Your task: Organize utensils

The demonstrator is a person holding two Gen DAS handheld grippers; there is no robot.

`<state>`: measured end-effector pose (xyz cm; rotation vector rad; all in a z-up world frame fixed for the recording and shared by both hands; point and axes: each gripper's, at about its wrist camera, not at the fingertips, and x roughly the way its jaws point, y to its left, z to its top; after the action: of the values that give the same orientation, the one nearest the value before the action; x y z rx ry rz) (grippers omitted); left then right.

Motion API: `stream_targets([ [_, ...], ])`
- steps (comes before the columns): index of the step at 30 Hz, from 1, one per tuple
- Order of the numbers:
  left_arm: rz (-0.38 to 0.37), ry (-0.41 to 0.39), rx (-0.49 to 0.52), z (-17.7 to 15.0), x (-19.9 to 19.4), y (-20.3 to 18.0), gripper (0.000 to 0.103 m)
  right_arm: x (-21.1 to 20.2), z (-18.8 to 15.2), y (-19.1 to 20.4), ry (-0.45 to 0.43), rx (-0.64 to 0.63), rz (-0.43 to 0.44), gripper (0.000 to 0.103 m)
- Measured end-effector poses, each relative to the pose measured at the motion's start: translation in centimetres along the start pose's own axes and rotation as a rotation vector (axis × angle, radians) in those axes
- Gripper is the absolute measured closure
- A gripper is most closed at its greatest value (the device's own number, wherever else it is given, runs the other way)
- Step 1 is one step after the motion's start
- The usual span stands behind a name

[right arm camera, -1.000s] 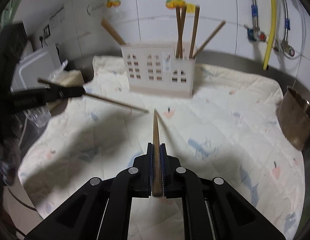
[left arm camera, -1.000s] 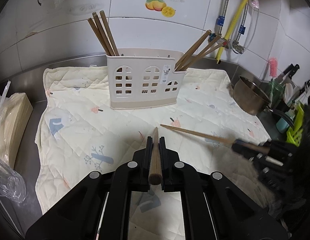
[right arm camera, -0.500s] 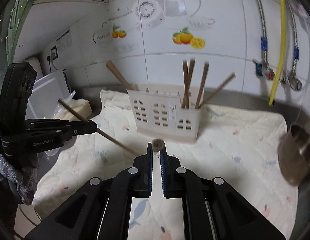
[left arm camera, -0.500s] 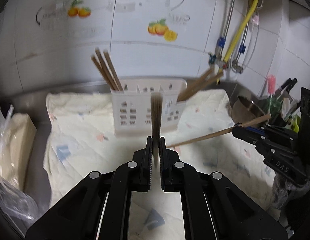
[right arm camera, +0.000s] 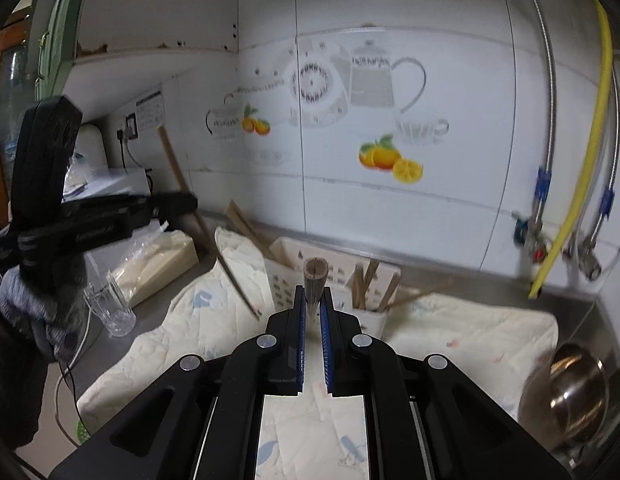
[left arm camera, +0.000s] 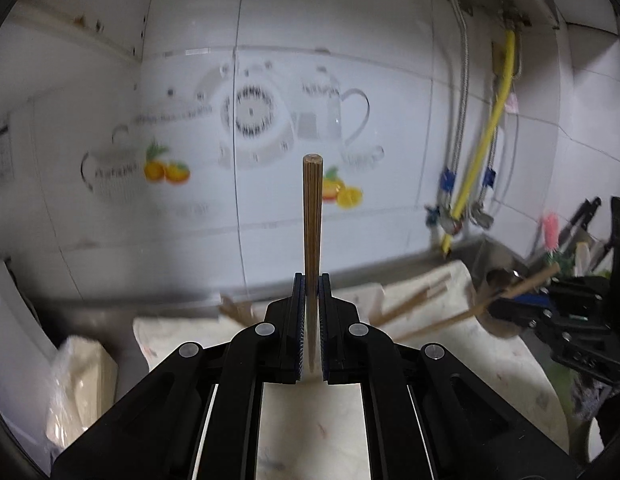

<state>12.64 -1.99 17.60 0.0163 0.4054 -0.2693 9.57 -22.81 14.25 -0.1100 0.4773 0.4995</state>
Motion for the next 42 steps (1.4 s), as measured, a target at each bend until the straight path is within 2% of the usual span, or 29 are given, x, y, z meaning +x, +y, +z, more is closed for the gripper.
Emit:
stream_targets([
  [6,0.075,-0.057,0.01,2.9,1.8,0.3,0.098,-0.2,2.8,-1.2,-0.045,-0.002,-0.011,0.096],
  [9,0.087,-0.042,-0.002,3.2,3.7,0.7,0.098,0.3,3.9,-1.9,-0.05,-0.003,-0.026,0.096],
  [20,0.068,0.096,-0.101,-0.6,9.5,3.7,0.098,3.5,4.2,-4.6,0.026,-0.005,-0.113,0.096],
  [29,0.062,0.129,-0.118,-1.7,10.1,4.2,0.096,6.2,3.4,-5.4,0.09,0.012,-0.113,0.096],
  [36,0.05,0.133,-0.125,-1.8,9.6,4.4,0.094,7.4,2.9,-5.7,0.096,0.039,-0.106,0.096],
  [39,0.051,0.128,-0.124,-1.8,9.2,4.3,0.085,7.3,2.9,-5.7,0.092,0.043,-0.109,0.092],
  [42,0.055,0.118,-0.117,-1.8,8.6,3.9,0.072,6.9,2.9,-5.7,0.078,0.042,-0.119,0.084],
])
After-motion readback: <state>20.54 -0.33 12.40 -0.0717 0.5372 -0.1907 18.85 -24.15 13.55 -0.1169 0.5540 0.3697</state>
